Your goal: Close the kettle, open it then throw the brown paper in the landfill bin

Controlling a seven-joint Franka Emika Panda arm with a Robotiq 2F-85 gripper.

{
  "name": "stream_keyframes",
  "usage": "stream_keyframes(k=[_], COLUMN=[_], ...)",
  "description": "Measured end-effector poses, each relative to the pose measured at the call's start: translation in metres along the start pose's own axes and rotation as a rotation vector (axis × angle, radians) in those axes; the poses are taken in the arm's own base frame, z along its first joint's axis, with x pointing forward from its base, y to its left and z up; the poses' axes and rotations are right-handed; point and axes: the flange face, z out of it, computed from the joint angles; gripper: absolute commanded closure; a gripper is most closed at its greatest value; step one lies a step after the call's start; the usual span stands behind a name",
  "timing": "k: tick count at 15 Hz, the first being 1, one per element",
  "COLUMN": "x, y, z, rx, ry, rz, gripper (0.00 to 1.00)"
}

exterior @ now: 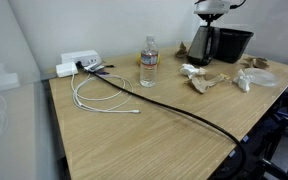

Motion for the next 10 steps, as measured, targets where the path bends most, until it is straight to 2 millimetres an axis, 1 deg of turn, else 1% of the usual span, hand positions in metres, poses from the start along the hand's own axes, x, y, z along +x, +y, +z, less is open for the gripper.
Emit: stream_keyframes(k=[4,10], x=[0.004,0.007], y=[0.000,0.009], z=[0.005,0.007], rx=[-0.015,-0.048], ry=[0.009,-0.009], rz=[-0.001,0.015], gripper=[1.00,1.00])
